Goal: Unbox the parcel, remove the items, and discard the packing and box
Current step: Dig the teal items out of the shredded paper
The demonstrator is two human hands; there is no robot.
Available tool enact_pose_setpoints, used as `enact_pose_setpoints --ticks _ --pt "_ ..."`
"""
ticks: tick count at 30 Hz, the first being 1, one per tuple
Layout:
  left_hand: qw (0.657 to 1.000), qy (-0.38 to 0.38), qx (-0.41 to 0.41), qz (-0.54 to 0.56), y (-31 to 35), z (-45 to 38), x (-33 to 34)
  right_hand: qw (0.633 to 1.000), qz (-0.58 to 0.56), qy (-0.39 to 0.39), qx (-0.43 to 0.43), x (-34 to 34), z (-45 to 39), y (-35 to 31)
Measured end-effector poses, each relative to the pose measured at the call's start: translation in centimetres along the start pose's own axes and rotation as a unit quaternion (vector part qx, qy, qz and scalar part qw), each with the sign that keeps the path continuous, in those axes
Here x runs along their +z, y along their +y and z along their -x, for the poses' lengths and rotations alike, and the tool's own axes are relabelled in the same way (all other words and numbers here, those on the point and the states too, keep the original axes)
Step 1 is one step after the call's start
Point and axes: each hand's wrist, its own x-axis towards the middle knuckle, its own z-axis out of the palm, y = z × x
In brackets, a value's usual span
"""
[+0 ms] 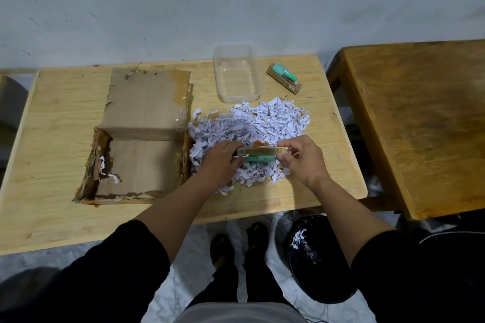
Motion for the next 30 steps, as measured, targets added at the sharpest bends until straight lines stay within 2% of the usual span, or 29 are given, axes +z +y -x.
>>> enact_pose_setpoints --ticks 7,11,17,25,30 --pt "1.000 -0.007 -0.008 -0.010 0.0 0.2 0.1 0.998 -0.032 0.056 0.011 -2.2 -0.1 -0.5" --pt "1.000 -0.008 -0.001 -0.021 0.2 0.2 0.0 0.986 -0.121 0.102 0.046 -3.8 -0.6 -0.7" --pt "0.999 -0.007 0.001 -0.053 0.6 0.1 0.2 0.973 -0.158 0.146 0.087 -5.2 -2.7 -1.0" --pt "0.998 0.034 0.019 -0.055 -0.1 0.2 1.2 0.946 -0.186 0.166 0.206 -4.7 -8.0 0.4" --pt "0.995 0.053 0.054 -0.059 -0.5 0.3 1.5 0.937 -0.214 0.113 0.252 -4.5 -11.6 0.7"
